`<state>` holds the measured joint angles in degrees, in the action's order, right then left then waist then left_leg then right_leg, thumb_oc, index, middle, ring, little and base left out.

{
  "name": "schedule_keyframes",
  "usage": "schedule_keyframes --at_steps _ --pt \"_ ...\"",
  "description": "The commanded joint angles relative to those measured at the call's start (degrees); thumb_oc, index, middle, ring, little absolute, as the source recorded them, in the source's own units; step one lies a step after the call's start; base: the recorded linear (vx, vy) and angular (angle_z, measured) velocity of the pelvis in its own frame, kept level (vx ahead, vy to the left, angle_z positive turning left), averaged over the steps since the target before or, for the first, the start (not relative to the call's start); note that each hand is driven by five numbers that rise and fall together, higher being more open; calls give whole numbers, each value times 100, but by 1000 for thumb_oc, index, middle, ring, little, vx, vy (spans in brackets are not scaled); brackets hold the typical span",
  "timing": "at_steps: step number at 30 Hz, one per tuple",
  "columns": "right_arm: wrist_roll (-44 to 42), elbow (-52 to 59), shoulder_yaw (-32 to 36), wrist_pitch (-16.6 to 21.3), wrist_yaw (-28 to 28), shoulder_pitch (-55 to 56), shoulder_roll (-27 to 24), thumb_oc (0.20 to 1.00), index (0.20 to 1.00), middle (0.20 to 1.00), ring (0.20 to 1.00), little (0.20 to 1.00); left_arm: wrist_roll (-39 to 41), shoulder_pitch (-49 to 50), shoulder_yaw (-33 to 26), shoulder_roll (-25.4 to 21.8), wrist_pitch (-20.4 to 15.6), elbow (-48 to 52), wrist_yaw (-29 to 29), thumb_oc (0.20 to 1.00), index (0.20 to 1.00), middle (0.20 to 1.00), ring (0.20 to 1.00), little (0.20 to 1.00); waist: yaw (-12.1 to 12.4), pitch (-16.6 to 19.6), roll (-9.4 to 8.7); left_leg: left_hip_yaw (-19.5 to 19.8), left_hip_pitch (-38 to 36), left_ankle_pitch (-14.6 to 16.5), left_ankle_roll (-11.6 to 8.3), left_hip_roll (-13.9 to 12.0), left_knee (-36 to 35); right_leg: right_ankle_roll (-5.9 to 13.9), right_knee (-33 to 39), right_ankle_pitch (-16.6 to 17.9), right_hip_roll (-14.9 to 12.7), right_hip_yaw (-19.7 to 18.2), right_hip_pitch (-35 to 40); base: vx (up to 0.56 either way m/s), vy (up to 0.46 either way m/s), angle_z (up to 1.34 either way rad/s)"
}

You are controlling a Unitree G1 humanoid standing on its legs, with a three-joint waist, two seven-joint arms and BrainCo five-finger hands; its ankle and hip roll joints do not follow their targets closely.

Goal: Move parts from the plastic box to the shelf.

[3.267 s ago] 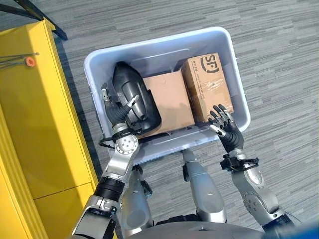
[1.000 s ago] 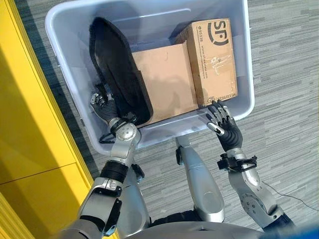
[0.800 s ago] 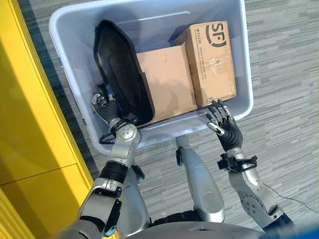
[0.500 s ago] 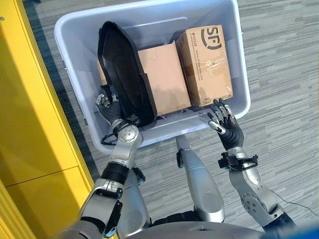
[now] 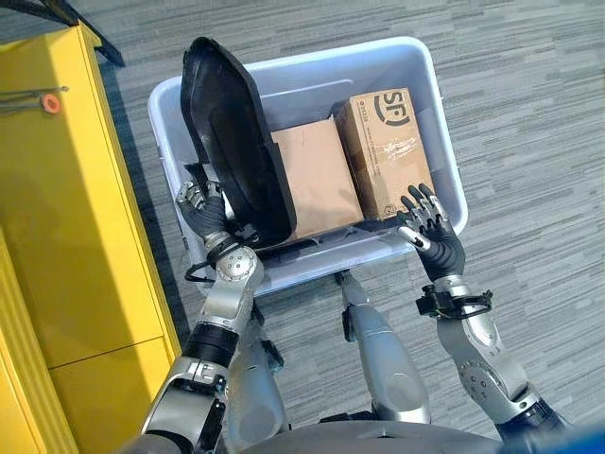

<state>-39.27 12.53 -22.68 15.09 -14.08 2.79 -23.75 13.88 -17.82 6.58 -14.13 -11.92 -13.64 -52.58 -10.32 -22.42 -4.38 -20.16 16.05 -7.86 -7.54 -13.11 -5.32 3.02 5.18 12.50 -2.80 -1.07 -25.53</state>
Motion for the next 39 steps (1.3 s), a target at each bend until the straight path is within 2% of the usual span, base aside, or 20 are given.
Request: schedule_keyframes --at_steps 1,2,5,9,12,13,15,21,23,26,28,29,30,31,32,33,34,35,36,39 --pt "-129 154 307 119 159 306 -97 1000 1000 1000 1000 1000 -430 71 -226 -345 -285 400 273 200 200 200 200 200 49 311 -38 344 -597 162 -257 -331 65 555 -593 -990 -451 204 295 -77 -24 1" --pt "-126 139 321 103 181 304 -100 1000 1000 1000 1000 1000 -436 125 -218 -362 -290 450 354 200 200 200 200 200 70 307 -42 326 -546 58 -218 -330 86 506 -618 -903 -450 191 255 -78 -27 3" --pt "-118 93 434 22 291 352 -115 1000 1000 1000 1000 1000 -260 401 -247 -412 -357 564 787 200 200 200 200 200 116 350 46 365 -656 89 -204 -330 122 472 -743 -1017 -463 225 357 -22 -9 3" --pt "-63 37 650 -100 472 460 -169 1000 1000 1000 1000 1000 -155 1073 -343 -554 -286 799 1529 200 200 200 200 200 228 399 221 455 -915 144 -180 -371 172 412 -1191 -1341 -414 300 510 -7 -14 6" --pt "-41 2 685 -137 504 465 -183 1000 1000 1000 1000 1000 -90 1181 -355 -575 -302 861 1657 200 200 200 200 200 256 393 259 503 -964 142 -174 -378 186 390 -1329 -1422 -402 321 540 -20 -26 20" --pt "41 -107 759 -245 567 447 -202 1000 1000 1000 1000 1000 89 1414 -340 -591 -271 915 2034 200 200 200 200 200 325 383 391 634 -1123 136 -146 -423 216 322 -1783 -1690 -384 422 612 -46 -47 25" --pt "119 -103 854 -317 660 478 -282 1000 1000 1000 1000 1000 133 1620 -320 -634 -230 990 2283 200 200 200 200 200 361 387 492 736 -1254 88 -127 -458 200 281 -2065 -1873 -364 500 684 -44 -64 37" --pt "238 -190 953 -464 843 417 -371 1000 1000 1000 1000 1000 273 2303 -485 -706 -153 1321 2788 200 200 200 200 200 582 478 657 1151 -1428 -167 -91 -651 294 61 -2797 -2342 -244 758 842 -54 -122 34" --pt "298 -235 933 -507 937 324 -432 1000 1000 1000 1000 1000 264 2525 -601 -708 -155 1449 2892 200 200 200 200 200 700 509 684 1291 -1373 -363 -106 -755 343 -41 -2871 -2434 -125 868 859 -93 -199 31" --pt "424 -300 1038 -514 993 322 -547 1000 1000 1000 1000 1000 294 2746 -670 -641 -136 1525 3048 200 200 200 200 200 908 500 731 1625 -1193 -1004 -237 -834 271 -173 -2761 -2587 -36 1187 1046 -104 -212 21" --pt "503 -353 1211 -507 975 398 -614 1000 1000 1000 1000 1000 230 2750 -643 -653 -93 1474 3133 200 200 200 200 200 1014 494 737 1739 -954 -1328 -265 -711 200 -241 -2563 -2597 -95 1474 1208 -112 -172 57" --pt "494 -377 1286 -502 978 442 -615 1000 1000 1000 1000 1000 233 2761 -641 -658 -107 1455 3179 200 200 200 200 200 1038 495 710 1799 -874 -1283 -237 -585 216 -266 -2441 -2572 -133 1569 1269 -81 -111 63" --pt "494 -377 1287 -502 979 443 -615 1000 1000 1000 1000 1000 233 2762 -641 -659 -106 1456 3179 200 200 200 200 200 1028 494 711 1812 -867 -1281 -236 -583 222 -265 -2434 -2571 -136 1581 1276 -76 -68 71" --pt "490 -409 1348 -502 991 506 -629 1000 1000 1000 1000 1000 221 2756 -642 -660 -114 1443 3206 200 200 200 200 200 1060 501 644 1878 -827 -1111 -186 -448 404 -286 -2305 -2497 -204 1643 1316 -27 -101 98" --pt "451 -457 1368 -520 1007 533 -633 1000 1000 1000 1000 1000 191 2744 -676 -652 -127 1436 3248 200 200 200 200 200 1082 545 551 2006 -932 -645 -79 -227 805 -264 -2168 -2522 -258 1621 1387 -126 -203 91" --pt "406 -477 1449 -533 1074 701 -582 1000 1000 1000 1000 1000 295 2766 -677 -616 -123 1428 3322 200 200 200 200 200 1023 658 462 1869 -1072 27 70 -20 1606 -277 -1726 -2304 -355 1901 1572 -84 -173 65" --pt "406 -476 1449 -533 1074 702 -582 1000 1000 1000 1000 1000 295 2767 -677 -616 -122 1429 3323 200 200 200 200 200 1021 655 465 1872 -1072 33 70 -23 1613 -277 -1723 -2303 -353 1904 1578 -115 -165 37" --pt "309 -530 1492 -547 1084 868 -415 1000 1000 1000 1000 1000 349 2770 -651 -591 -76 1414 3383 200 200 200 200 200 905 829 441 1516 -1389 387 149 -13 1813 -276 -1470 -2243 -402 2226 1691 -6 -64 73" --pt "219 -529 1540 -553 1074 961 -323 1000 1000 1000 1000 1000 342 2767 -623 -590 -62 1428 3416 200 200 200 200 200 822 897 459 1349 -1594 573 145 14 1795 -241 -1366 -2181 -427 2388 1773 -15 -41 119" --pt "174 -511 1646 -599 1055 1101 -236 1000 1000 1000 1000 1000 404 2765 -572 -549 -38 1419 3437 200 200 200 200 200 668 998 525 1114 -1941 776 107 -29 1667 -141 -1290 -2055 -562 2685 1852 -9 75 134"
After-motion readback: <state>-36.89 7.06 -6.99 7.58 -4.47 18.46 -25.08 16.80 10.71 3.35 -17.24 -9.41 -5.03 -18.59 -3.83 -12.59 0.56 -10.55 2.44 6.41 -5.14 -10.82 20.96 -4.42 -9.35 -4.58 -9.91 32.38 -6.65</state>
